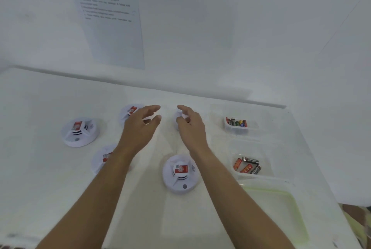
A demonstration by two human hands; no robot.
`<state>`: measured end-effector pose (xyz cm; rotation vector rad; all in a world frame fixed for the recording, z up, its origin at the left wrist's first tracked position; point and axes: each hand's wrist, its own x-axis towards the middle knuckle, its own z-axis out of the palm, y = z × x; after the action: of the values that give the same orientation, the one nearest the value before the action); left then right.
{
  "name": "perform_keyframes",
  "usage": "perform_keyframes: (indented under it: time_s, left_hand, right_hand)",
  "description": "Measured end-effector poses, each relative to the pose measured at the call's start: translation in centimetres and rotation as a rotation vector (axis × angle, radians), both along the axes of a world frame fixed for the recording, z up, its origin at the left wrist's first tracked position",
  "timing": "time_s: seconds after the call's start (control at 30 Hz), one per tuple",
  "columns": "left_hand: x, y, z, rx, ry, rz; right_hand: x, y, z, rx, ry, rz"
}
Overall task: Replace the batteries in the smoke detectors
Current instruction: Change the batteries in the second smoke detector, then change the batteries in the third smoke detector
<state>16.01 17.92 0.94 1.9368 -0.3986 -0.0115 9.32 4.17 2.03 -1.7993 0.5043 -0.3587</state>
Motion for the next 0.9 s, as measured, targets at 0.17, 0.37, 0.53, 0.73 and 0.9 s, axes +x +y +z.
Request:
perform_keyframes:
  time_s: [0.17,0.37,0.53,0.73,0.9]
  left_hand:
    - [-1.8,6.8,-0.8,0.070,-0.051,0.057]
    - [-3.7,14.0,-3.7,0.182,-0.055,0.325]
    - [-3.7,18.3,-6.8,0.563,-0.076,0.312]
    - [-4.2,18.5,-7.4,0.765,-0.152,0.224]
    - [-4.4,18.5,-7.0,0.787,-0.145,0.209]
  right_hand:
    - [0.3,5.2,-0.2,-0.068,-0.031,0.224]
    - [1.2,9.8,-2.8,-0.229,0.077,0.534]
    - [1.8,11.5,-4.9,-0.377,0.196,0.700]
    - [2.0,11.6,-6.2,-0.604,0.188,0.759]
    - [2.6,11.6,-6.2,-0.696,0.216,0.776]
